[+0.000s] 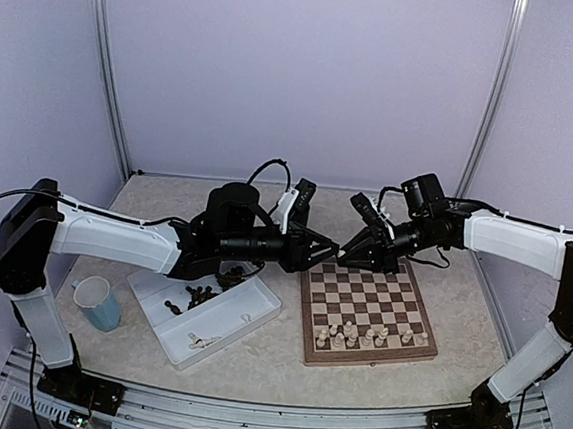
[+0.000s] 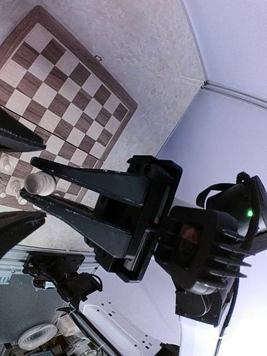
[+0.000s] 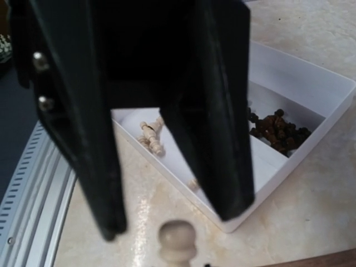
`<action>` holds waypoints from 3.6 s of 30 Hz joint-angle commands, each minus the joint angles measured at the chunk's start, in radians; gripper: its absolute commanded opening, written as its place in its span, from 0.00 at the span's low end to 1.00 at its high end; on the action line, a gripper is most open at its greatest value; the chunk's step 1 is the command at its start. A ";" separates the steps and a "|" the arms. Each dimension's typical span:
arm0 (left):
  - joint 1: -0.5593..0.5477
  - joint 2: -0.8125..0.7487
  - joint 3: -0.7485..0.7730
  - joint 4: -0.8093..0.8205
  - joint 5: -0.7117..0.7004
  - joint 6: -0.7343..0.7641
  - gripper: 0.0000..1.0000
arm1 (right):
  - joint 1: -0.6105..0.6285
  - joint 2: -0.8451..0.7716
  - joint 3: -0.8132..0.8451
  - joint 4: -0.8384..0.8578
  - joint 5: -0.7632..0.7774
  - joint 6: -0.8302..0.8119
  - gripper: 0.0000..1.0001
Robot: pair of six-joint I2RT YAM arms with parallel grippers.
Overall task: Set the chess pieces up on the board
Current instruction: Pass from the right arm to the left, then place the pawn on d2, then adjust the pawn at a2.
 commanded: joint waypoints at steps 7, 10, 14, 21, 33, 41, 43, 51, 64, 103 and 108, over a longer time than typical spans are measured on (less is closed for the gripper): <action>0.002 0.055 0.073 0.008 0.060 -0.024 0.20 | -0.007 -0.001 -0.001 0.015 -0.024 0.015 0.15; -0.001 0.060 0.080 -0.002 0.062 -0.020 0.15 | -0.008 -0.006 -0.004 0.015 -0.019 0.014 0.15; -0.002 0.069 0.097 -0.019 0.062 -0.009 0.10 | -0.008 -0.009 -0.006 0.015 -0.016 0.014 0.16; -0.011 0.095 0.164 -0.078 0.053 0.037 0.09 | -0.057 -0.036 -0.006 -0.099 0.071 -0.049 0.41; -0.081 0.308 0.419 -0.386 0.049 0.240 0.08 | -0.464 -0.112 -0.134 -0.334 0.291 -0.289 0.52; -0.122 0.451 0.614 -0.636 0.072 0.371 0.08 | -0.513 -0.183 -0.228 -0.183 0.295 -0.169 0.54; -0.130 0.485 0.653 -0.680 0.073 0.394 0.08 | -0.513 -0.192 -0.249 -0.160 0.303 -0.151 0.54; -0.143 0.584 0.760 -0.791 0.076 0.439 0.08 | -0.513 -0.208 -0.272 -0.136 0.296 -0.137 0.54; -0.144 0.632 0.777 -0.833 0.090 0.456 0.10 | -0.513 -0.205 -0.285 -0.121 0.283 -0.134 0.54; -0.060 0.232 0.447 -0.840 -0.007 0.441 0.44 | -0.513 -0.195 -0.280 -0.089 0.310 -0.101 0.54; -0.055 0.212 0.369 -0.887 -0.004 0.465 0.44 | -0.513 -0.192 -0.302 -0.070 0.366 -0.106 0.54</action>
